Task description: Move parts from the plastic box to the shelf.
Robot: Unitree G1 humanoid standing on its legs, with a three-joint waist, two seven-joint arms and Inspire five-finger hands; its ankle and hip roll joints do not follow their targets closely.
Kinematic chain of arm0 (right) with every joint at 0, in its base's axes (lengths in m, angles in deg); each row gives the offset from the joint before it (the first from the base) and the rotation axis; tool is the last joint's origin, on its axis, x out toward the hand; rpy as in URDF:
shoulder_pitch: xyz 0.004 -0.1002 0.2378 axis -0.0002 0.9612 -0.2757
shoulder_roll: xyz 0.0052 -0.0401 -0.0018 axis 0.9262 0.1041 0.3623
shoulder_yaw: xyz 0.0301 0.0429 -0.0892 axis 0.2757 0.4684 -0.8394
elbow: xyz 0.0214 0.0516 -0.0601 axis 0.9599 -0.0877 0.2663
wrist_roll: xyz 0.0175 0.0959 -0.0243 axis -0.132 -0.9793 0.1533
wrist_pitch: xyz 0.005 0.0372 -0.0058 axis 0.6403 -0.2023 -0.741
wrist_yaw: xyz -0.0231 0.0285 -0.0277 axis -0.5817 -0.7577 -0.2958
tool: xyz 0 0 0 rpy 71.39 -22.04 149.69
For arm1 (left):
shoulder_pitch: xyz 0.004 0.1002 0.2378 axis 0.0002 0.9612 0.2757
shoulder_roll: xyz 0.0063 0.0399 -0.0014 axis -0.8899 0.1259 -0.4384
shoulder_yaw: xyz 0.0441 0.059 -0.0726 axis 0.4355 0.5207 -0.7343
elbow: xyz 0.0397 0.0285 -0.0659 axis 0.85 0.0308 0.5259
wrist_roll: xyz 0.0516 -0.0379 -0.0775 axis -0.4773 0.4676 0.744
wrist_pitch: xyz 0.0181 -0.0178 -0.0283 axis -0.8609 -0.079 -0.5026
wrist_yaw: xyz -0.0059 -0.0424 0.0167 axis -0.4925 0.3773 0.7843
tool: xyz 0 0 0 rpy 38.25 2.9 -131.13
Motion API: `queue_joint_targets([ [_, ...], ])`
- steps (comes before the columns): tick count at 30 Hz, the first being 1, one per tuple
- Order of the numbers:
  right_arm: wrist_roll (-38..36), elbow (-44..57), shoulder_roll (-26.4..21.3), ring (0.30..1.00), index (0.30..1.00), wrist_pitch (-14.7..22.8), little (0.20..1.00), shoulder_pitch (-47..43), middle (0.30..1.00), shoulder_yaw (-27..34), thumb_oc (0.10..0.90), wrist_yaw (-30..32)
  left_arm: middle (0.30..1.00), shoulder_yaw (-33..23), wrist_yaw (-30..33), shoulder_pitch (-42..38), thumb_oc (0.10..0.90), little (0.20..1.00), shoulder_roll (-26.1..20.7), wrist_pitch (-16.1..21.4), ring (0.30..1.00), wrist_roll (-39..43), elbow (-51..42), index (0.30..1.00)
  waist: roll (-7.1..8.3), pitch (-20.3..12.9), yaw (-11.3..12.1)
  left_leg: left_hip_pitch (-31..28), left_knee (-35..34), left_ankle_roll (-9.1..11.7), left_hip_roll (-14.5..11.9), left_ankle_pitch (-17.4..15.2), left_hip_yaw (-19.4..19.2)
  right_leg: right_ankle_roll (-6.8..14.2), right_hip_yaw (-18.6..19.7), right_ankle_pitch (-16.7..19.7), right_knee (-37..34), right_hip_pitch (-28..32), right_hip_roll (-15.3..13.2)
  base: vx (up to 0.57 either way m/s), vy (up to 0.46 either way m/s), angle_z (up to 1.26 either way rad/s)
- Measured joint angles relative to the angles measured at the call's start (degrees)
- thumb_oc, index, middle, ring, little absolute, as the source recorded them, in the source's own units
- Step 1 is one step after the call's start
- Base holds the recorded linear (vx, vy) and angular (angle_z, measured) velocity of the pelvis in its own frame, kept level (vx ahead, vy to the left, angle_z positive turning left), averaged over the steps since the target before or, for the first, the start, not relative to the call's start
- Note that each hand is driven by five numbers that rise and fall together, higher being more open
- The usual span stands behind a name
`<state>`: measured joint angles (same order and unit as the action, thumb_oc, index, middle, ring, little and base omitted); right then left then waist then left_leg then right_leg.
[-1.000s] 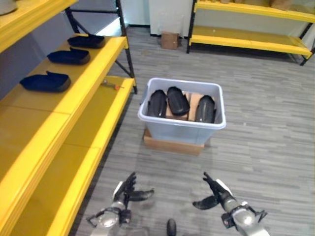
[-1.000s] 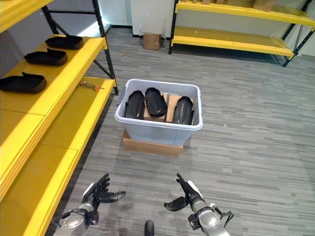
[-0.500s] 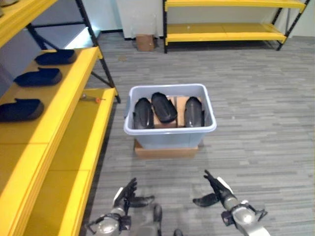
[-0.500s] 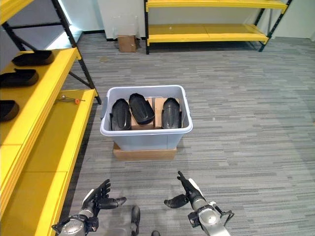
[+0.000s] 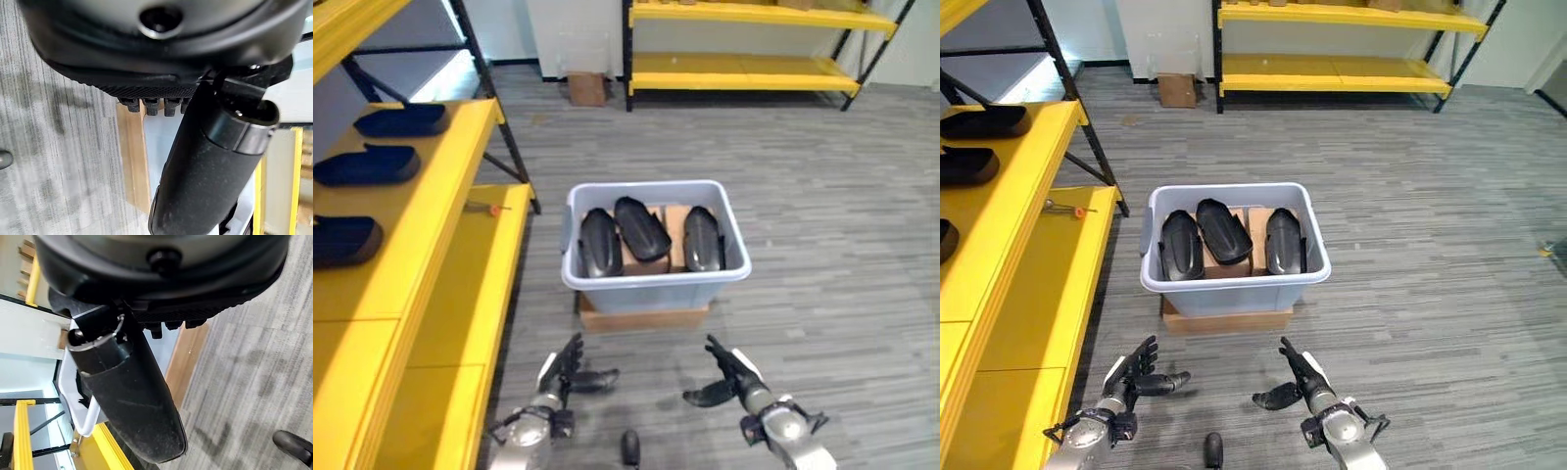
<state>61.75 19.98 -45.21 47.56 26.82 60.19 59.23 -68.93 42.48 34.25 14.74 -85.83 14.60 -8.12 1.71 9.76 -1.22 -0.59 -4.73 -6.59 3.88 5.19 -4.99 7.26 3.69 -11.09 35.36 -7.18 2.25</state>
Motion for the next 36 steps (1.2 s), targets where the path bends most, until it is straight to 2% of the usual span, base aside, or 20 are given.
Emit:
queue_joint_targets([
  [2,0.0,0.0,-0.1,1.0,1.0,0.0,1.0,0.2,1.0,0.0,0.9,0.0,1.0,0.3,0.0,0.4,0.9,1.0,-0.2,-0.1,1.0,0.0,0.0,1.0,0.02,0.1,-0.2,-0.7,0.0,-0.5,0.6,-1.6,-0.3,-0.1,0.0,0.1,4.3,-4.3,-1.4,0.12,0.082,-0.14],
  [3,0.0,0.1,-0.1,1.0,1.0,0.0,1.0,0.5,1.0,0.0,0.9,0.0,1.0,0.3,0.0,0.4,0.9,1.0,-0.4,-0.3,1.0,0.0,0.0,1.0,-0.54,0.4,-0.4,-1.0,0.0,-0.7,0.7,-1.7,0.1,-1.3,-1.2,-0.5,5.6,-6.9,-2.9,0.17,0.049,0.0],
  [4,0.0,0.2,-0.1,1.0,1.0,-0.4,1.0,1.3,1.0,0.0,0.9,0.0,1.0,0.4,-0.1,0.6,0.9,1.0,-0.3,-0.4,1.0,0.0,0.0,1.0,-1.47,0.7,-0.4,-1.8,0.0,-1.1,0.6,-2.1,0.4,-2.7,-3.6,-0.3,1.2,-8.7,-5.9,0.24,-0.015,0.14],
  [6,0.0,0.3,0.1,1.0,1.0,-0.8,1.0,2.3,1.0,-0.6,0.9,0.1,1.0,0.4,0.0,0.9,0.9,1.0,-0.3,-0.5,1.0,0.0,0.4,1.0,-2.67,0.8,-0.2,-2.5,0.0,-0.6,0.5,-2.9,0.8,-3.5,-6.0,6.3,-19.6,-9.3,-11.5,0.32,-0.104,0.13],
  [7,0.0,0.3,0.2,1.0,1.0,-0.8,1.0,2.1,1.0,-0.8,0.9,0.1,1.0,0.6,-0.1,0.2,0.9,1.0,-0.3,-0.5,1.0,0.0,2.0,1.0,-2.58,0.8,-0.3,-2.5,0.0,-0.1,0.6,-3.4,1.1,-2.0,-6.7,11.4,-36.3,-7.9,-13.8,0.35,-0.145,0.12],
  [8,0.0,0.3,0.7,1.0,1.0,-0.9,1.0,1.8,1.0,-0.8,0.9,0.1,1.0,0.3,0.0,-0.6,0.9,1.0,-0.2,-0.6,1.0,0.0,3.5,1.0,-2.19,1.8,-0.4,-3.4,0.0,0.7,0.8,-4.1,1.5,-0.2,-7.5,14.7,-41.3,-8.6,-15.9,0.53,-0.274,0.24],
  [9,0.0,0.3,1.0,1.0,1.0,-1.1,1.0,3.7,1.0,-1.0,0.9,-0.1,1.0,-0.5,-0.1,1.0,0.9,1.0,-0.2,-0.6,1.0,0.0,3.9,1.0,-0.77,1.3,-0.4,-6.0,-0.1,2.3,0.4,-6.3,2.5,1.0,-7.4,17.4,-41.2,-7.6,-16.2,0.46,-0.248,0.18],
  [10,0.0,0.3,1.0,1.0,1.0,-1.1,1.0,3.8,1.0,-1.0,0.9,-0.1,1.0,-0.9,0.0,1.5,0.9,1.0,-0.2,-0.6,1.0,0.0,3.9,1.0,-0.13,0.9,-0.2,-6.6,-0.2,3.1,0.0,-7.1,2.6,1.3,-7.4,17.5,-41.2,-7.2,-15.9,0.43,-0.258,0.3],
  [12,0.0,-0.1,1.2,1.0,1.0,-1.2,1.0,5.1,1.0,0.0,0.9,0.1,1.0,-1.1,0.0,2.0,0.9,1.0,0.7,-0.6,1.0,-0.1,4.1,1.0,1.34,-0.6,-1.3,-7.4,-0.1,5.2,-1.0,-8.3,6.6,1.0,-7.4,18.4,-38.9,-2.9,-14.3,0.24,-0.171,0.8],
  [13,0.1,-0.5,0.7,1.0,1.0,-1.3,1.0,4.9,1.0,0.1,0.9,0.0,1.0,-0.9,-0.1,2.0,0.9,1.0,1.4,-0.6,1.0,-0.1,4.0,1.0,1.41,-0.6,-1.6,-8.3,0.0,6.3,-1.7,-8.6,7.7,0.6,-7.3,22.8,-40.3,-1.2,-13.6,0.17,-0.136,0.94],
  [14,0.1,-0.9,-0.5,1.0,1.0,-1.8,1.0,4.4,1.0,0.1,0.9,0.1,1.0,-0.6,-0.1,2.5,0.9,1.0,2.6,-0.7,1.0,-0.1,3.9,1.0,0.3,-0.9,-1.6,-9.2,0.0,7.6,-3.9,-9.1,8.4,-1.6,-7.9,24.5,-40.3,0.1,-11.5,0.19,-0.166,0.42],
  [15,0.1,-1.0,-1.3,1.0,1.0,-2.1,1.0,3.5,1.0,0.1,0.9,0.1,1.0,-0.5,-0.2,3.1,0.9,1.0,3.4,-0.7,1.0,-0.1,3.5,1.0,-0.72,-1.3,-1.4,-9.7,0.0,8.1,-5.9,-9.3,8.2,-3.0,-8.5,24.3,-40.3,0.9,-9.5,0.21,-0.189,0.09],
  [18,0.0,-0.3,-3.2,1.0,1.0,-1.9,1.0,-0.9,1.0,0.6,0.9,0.7,1.0,-0.4,-0.1,2.2,0.9,1.0,3.8,-0.7,1.0,-0.1,3.3,1.0,-1.05,-1.5,-1.9,-10.5,1.0,11.4,-9.9,-7.8,8.3,-5.8,-10.4,22.3,-40.3,2.8,-5.7,0.26,-0.285,-0.05],
  [25,0.0,0.4,-4.3,1.0,1.0,-0.8,1.0,-2.3,1.0,2.2,0.9,1.0,1.0,-0.1,-0.1,-2.1,0.9,1.0,3.8,-0.4,1.0,0.0,1.5,1.0,-1.16,-1.8,-1.9,-9.9,2.4,13.4,-14.0,-6.7,9.9,-8.3,-12.4,19.4,-40.3,3.9,-1.7,0.16,-0.178,0.15],
  [26,0.0,0.3,-4.1,1.0,1.0,-0.8,1.0,-2.1,1.0,2.2,0.9,1.0,1.0,-0.1,-0.1,-2.0,0.9,1.0,3.7,-0.4,1.0,0.1,1.6,1.0,-0.79,-1.8,-1.7,-8.0,5.9,14.3,-13.8,-7.1,10.4,-8.1,-12.5,17.9,-40.3,3.9,-1.4,0.15,-0.2,0.1],
  [27,0.0,-0.1,-3.6,1.0,1.0,-0.9,1.0,-1.2,1.0,1.8,0.9,0.8,1.0,-0.3,0.0,-1.7,0.9,1.0,3.2,-0.4,1.0,0.1,1.6,1.0,0.91,-2.1,-1.0,-3.2,15.5,15.5,-12.6,-8.2,10.5,-8.8,-12.1,17.9,-40.3,4.2,-2.2,0.08,-0.157,0.05],
  [30,0.0,0.0,-3.7,1.0,1.0,-0.8,1.0,0.4,1.0,1.5,0.9,0.5,1.0,-0.2,0.0,1.1,0.9,1.0,2.6,-0.5,1.0,0.1,1.6,1.0,1.53,-1.8,0.8,4.0,30.8,16.6,-12.0,-7.3,13.7,-11.1,-12.4,16.5,-39.9,5.6,-1.4,0.08,-0.145,0.04],
  [32,0.0,0.0,-3.8,1.0,1.0,-0.8,1.0,1.1,1.0,1.5,0.9,0.5,1.0,-0.1,-0.1,1.7,0.9,1.0,2.2,-0.6,1.0,0.1,1.8,1.0,2.74,-1.2,1.9,9.0,39.0,15.7,-11.9,-6.4,13.0,-12.7,-12.8,16.7,-40.3,6.1,-1.7,0.08,-0.029,0.09],
  [34,0.0,0.0,-3.6,1.0,1.0,-0.8,1.0,1.5,1.0,1.5,0.9,0.6,1.0,0.0,-0.1,2.1,0.9,1.0,1.6,-0.6,1.0,0.1,1.9,1.0,3.91,-0.5,1.3,11.3,34.2,13.5,-13.5,-7.5,8.7,-13.2,-14.3,15.4,-40.4,6.4,-2.0,0.1,0.028,0.41],
  [36,0.0,0.0,-3.4,1.0,1.0,-0.9,1.0,2.0,1.0,1.7,0.9,0.6,1.0,0.0,-0.1,2.2,0.9,1.0,1.6,-0.7,1.0,0.1,1.9,1.0,4.23,-0.2,1.2,9.3,16.9,13.8,-16.9,-5.6,3.3,-13.0,-16.1,15.3,-40.4,6.8,-1.2,0.11,0.094,0.31],
])
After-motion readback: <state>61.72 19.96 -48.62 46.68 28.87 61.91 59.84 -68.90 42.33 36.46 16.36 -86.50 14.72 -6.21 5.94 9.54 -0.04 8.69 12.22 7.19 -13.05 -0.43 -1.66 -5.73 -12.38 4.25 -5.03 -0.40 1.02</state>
